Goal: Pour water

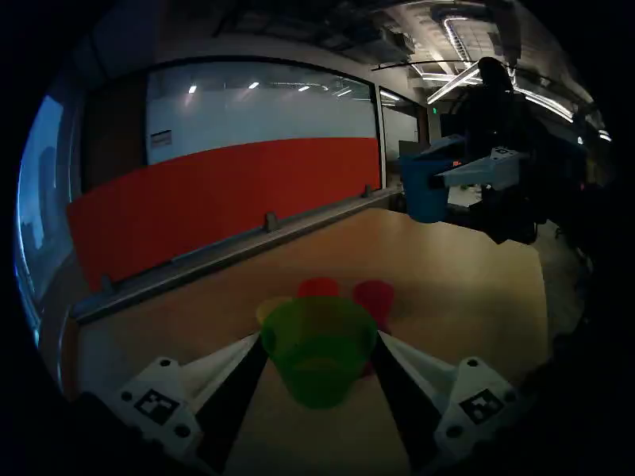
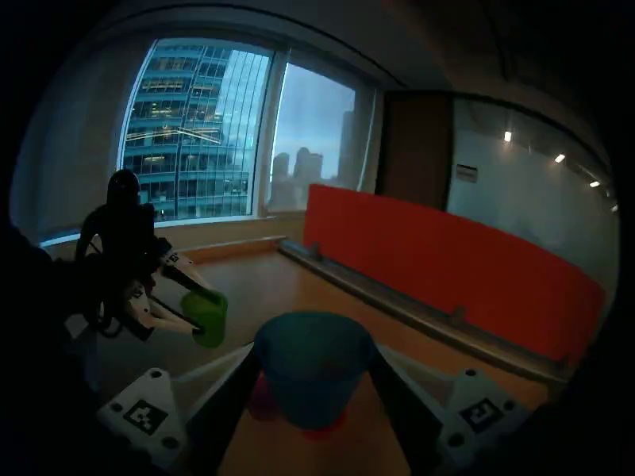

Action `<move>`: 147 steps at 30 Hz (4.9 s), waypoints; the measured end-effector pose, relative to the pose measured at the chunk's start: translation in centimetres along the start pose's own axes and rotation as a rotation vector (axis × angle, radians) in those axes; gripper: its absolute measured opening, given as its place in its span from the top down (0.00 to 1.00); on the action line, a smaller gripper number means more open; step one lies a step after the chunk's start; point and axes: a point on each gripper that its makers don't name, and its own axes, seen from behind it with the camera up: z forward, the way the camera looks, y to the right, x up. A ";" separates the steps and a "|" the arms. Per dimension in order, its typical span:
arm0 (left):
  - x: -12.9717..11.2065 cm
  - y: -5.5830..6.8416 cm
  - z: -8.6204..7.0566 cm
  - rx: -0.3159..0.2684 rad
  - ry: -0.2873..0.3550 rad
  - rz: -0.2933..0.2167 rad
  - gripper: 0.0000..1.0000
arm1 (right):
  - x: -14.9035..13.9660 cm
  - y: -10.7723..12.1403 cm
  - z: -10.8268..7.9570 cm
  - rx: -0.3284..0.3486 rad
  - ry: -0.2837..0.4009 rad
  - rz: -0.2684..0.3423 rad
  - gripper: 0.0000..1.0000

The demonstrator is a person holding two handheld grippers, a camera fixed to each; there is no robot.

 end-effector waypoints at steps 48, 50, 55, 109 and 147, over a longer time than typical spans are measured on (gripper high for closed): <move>-8.9 -0.8 3.0 -0.043 -0.270 0.000 0.14 | -15.9 -3.0 2.8 0.105 -0.305 0.013 0.08; -9.1 -0.7 3.2 -0.047 -0.274 -0.003 0.14 | -16.6 -3.1 3.0 0.107 -0.318 0.013 0.08; -9.8 -0.7 3.4 -0.052 -0.292 -0.004 0.14 | -17.9 -3.5 3.2 0.111 -0.342 0.010 0.08; -14.6 -0.4 3.2 -0.065 -0.364 -0.041 0.10 | -21.9 -4.9 3.7 0.105 -0.413 0.004 0.08; -15.0 -0.3 0.3 -0.027 -0.357 -0.093 0.07 | -22.6 -4.7 2.8 0.072 -0.414 0.050 0.00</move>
